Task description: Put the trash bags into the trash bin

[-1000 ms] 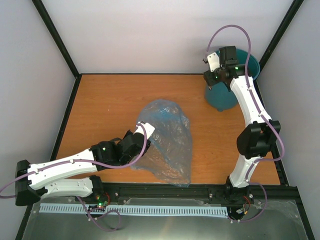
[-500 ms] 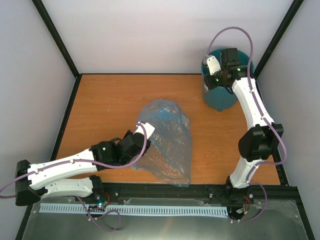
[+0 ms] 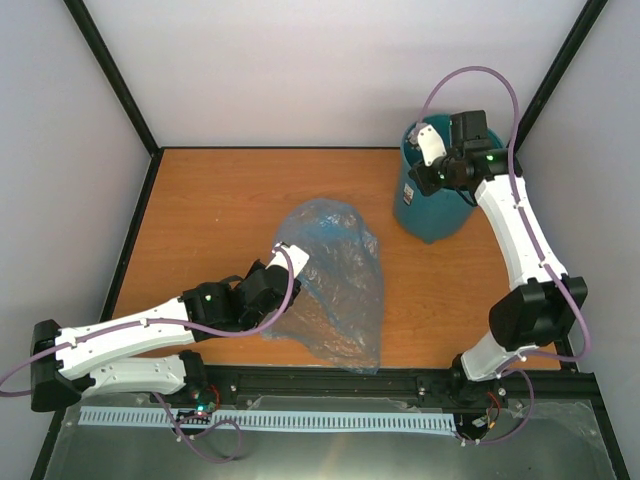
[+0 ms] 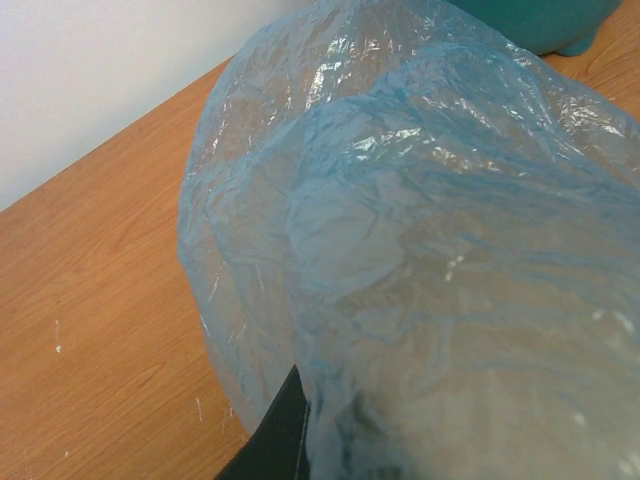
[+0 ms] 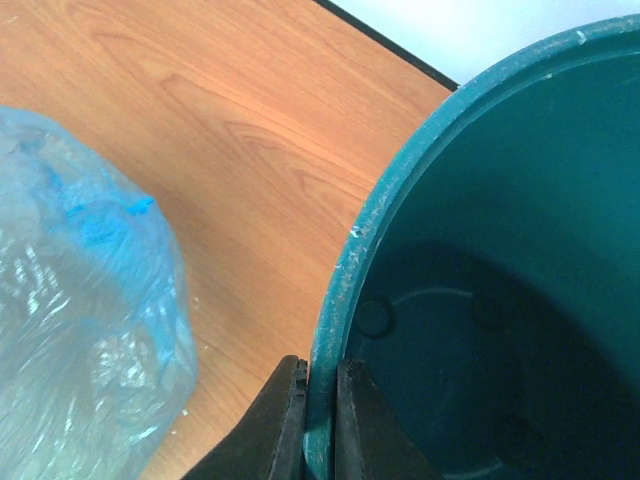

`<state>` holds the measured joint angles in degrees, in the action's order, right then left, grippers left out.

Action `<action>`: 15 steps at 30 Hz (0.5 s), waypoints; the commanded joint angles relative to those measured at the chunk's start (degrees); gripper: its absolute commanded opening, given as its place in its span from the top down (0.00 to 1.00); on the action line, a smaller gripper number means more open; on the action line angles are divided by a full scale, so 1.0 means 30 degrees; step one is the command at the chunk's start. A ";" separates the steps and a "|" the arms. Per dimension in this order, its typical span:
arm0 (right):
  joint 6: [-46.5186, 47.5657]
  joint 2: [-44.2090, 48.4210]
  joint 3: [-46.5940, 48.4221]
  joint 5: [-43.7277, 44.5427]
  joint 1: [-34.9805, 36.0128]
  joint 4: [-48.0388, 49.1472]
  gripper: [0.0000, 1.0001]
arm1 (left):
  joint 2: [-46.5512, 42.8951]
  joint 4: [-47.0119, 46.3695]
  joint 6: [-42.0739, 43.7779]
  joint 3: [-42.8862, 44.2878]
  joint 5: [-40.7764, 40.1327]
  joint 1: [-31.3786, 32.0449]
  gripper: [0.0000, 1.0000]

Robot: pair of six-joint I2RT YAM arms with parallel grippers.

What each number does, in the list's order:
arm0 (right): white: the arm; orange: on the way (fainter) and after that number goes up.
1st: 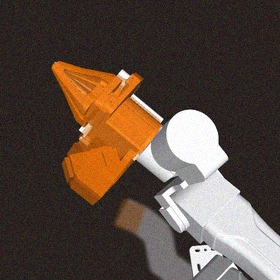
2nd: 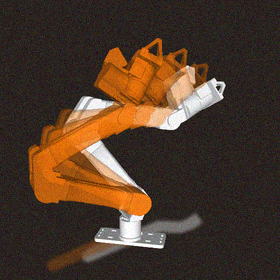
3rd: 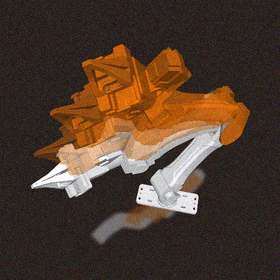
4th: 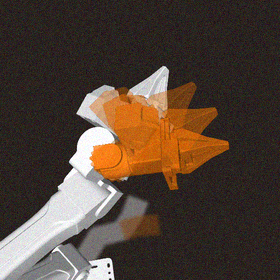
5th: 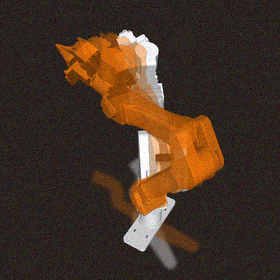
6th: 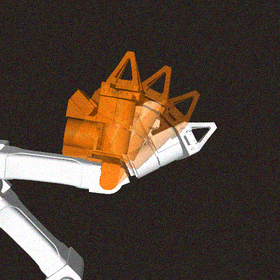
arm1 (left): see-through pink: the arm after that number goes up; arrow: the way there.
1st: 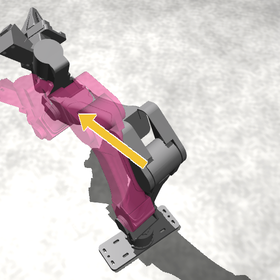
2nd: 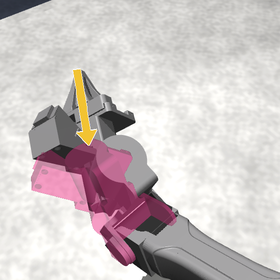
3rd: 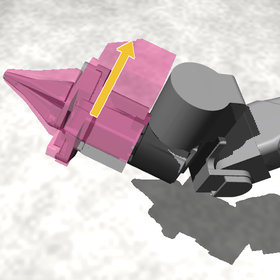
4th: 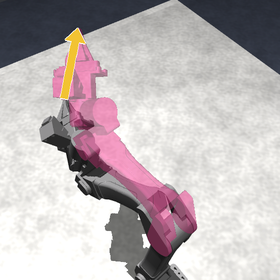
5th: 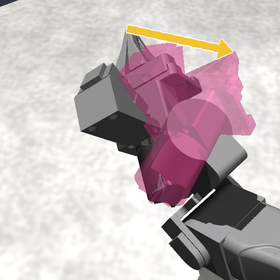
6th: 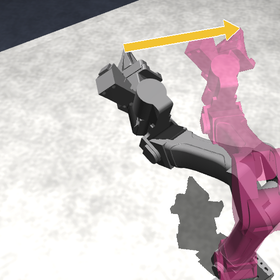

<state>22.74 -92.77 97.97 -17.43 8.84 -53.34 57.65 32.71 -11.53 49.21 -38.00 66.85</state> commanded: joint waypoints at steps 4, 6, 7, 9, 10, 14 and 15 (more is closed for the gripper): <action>0.0188 0.2691 -0.1858 -0.1028 0.1513 -0.0287 0.97 | 0.0036 0.0259 -0.0487 0.0438 -0.0615 -0.0105 0.99; 0.0226 0.3198 -0.2329 -0.0886 0.2417 -0.0303 0.97 | 0.0053 0.0259 -0.0513 0.0459 -0.0684 -0.0105 0.99; 0.0235 0.3424 -0.2511 -0.0787 0.2796 -0.0296 0.97 | 0.0042 0.0281 -0.0510 0.0466 -0.0703 -0.0105 0.99; 0.0304 0.3770 -0.2863 -0.0655 0.3530 -0.0250 0.97 | 0.0029 0.0299 -0.0548 0.0461 -0.0730 -0.0094 0.99; 0.0403 0.3913 -0.3061 -0.0623 0.3854 -0.0198 0.97 | 0.0010 0.0315 -0.0551 0.0448 -0.0749 -0.0086 1.00; 0.0785 0.4135 -0.3529 -0.0563 0.4776 -0.0005 0.97 | -0.0049 0.0347 -0.0595 0.0493 -0.0832 -0.0103 0.99; 0.0844 0.4097 -0.3609 -0.0527 0.4910 -0.0003 0.97 | -0.0066 0.0332 -0.0601 0.0478 -0.0839 -0.0105 0.99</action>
<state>24.32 -81.49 88.05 -18.04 21.82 -54.68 57.65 33.08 -12.19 49.21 -39.33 66.85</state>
